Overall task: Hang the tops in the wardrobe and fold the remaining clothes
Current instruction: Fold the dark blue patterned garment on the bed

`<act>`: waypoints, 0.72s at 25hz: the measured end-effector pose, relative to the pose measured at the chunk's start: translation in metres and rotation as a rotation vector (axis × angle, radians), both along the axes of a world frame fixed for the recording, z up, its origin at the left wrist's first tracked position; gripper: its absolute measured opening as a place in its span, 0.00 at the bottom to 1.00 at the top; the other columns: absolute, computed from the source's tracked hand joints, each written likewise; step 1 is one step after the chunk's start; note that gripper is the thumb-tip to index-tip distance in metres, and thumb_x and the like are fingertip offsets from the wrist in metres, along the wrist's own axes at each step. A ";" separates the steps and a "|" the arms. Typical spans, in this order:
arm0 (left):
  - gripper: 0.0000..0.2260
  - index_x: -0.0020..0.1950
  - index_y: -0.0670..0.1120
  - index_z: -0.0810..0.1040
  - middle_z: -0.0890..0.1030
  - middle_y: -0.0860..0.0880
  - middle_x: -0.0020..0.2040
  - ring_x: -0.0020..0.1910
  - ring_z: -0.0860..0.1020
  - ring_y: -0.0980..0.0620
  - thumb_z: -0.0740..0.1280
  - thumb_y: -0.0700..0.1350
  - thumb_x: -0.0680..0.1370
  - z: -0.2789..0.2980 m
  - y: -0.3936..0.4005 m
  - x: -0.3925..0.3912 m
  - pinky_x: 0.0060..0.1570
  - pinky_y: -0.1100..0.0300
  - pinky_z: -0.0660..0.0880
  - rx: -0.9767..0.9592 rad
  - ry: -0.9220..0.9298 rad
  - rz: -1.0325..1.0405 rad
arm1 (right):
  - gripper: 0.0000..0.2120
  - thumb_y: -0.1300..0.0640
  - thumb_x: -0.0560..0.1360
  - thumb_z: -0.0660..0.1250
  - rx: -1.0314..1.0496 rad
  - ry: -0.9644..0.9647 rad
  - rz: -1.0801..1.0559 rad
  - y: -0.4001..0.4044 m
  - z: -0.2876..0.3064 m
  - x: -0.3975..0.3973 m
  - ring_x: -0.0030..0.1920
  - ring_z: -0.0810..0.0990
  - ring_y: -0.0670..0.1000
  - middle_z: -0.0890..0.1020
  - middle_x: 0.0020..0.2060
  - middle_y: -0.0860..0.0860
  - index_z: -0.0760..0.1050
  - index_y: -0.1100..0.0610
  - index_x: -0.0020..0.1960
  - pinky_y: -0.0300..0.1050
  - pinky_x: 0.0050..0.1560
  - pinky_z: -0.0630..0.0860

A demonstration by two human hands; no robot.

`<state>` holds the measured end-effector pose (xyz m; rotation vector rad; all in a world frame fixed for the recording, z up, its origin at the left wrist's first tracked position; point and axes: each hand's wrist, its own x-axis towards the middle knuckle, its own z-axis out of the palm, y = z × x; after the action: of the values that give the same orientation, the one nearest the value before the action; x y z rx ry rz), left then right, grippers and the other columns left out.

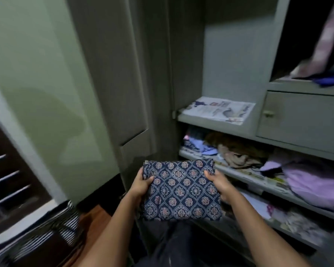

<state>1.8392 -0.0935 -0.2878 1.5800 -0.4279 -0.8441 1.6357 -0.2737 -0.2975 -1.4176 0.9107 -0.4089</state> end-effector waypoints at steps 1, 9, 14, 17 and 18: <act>0.19 0.67 0.54 0.65 0.78 0.44 0.57 0.47 0.81 0.45 0.61 0.36 0.80 0.001 -0.027 0.008 0.44 0.49 0.81 -0.006 -0.064 -0.052 | 0.18 0.51 0.79 0.62 -0.057 -0.017 -0.067 -0.013 0.002 0.001 0.60 0.77 0.57 0.76 0.65 0.55 0.68 0.54 0.67 0.59 0.64 0.71; 0.18 0.72 0.56 0.62 0.79 0.45 0.60 0.57 0.77 0.41 0.58 0.48 0.82 0.045 -0.240 0.047 0.54 0.51 0.73 0.077 -0.852 -0.068 | 0.19 0.44 0.81 0.54 -0.676 0.336 -0.566 -0.163 0.037 0.032 0.46 0.80 0.58 0.82 0.50 0.58 0.70 0.55 0.64 0.48 0.44 0.74; 0.16 0.71 0.50 0.59 0.78 0.42 0.60 0.53 0.78 0.39 0.53 0.46 0.82 0.091 -0.349 0.089 0.48 0.49 0.72 0.102 -1.166 -0.011 | 0.22 0.47 0.83 0.51 -0.715 0.378 -0.654 -0.253 0.086 0.081 0.54 0.78 0.60 0.79 0.57 0.59 0.63 0.56 0.73 0.48 0.47 0.72; 0.16 0.70 0.49 0.60 0.78 0.41 0.59 0.53 0.78 0.39 0.52 0.46 0.82 0.100 -0.410 0.115 0.49 0.48 0.72 0.079 -1.185 -0.024 | 0.21 0.48 0.83 0.51 -0.677 0.401 -0.718 -0.308 0.102 0.102 0.57 0.77 0.60 0.78 0.61 0.58 0.62 0.54 0.74 0.47 0.48 0.70; 0.16 0.70 0.49 0.60 0.78 0.41 0.59 0.53 0.78 0.39 0.52 0.46 0.82 0.101 -0.430 0.121 0.49 0.48 0.72 0.067 -1.186 -0.041 | 0.21 0.48 0.83 0.51 -0.672 0.419 -0.737 -0.325 0.103 0.107 0.58 0.77 0.60 0.77 0.62 0.58 0.62 0.53 0.74 0.48 0.49 0.71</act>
<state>1.9600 -0.5233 -0.1871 2.0149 -1.2648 0.1585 1.7430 -0.5985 -0.1946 -1.7680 1.7593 -1.0689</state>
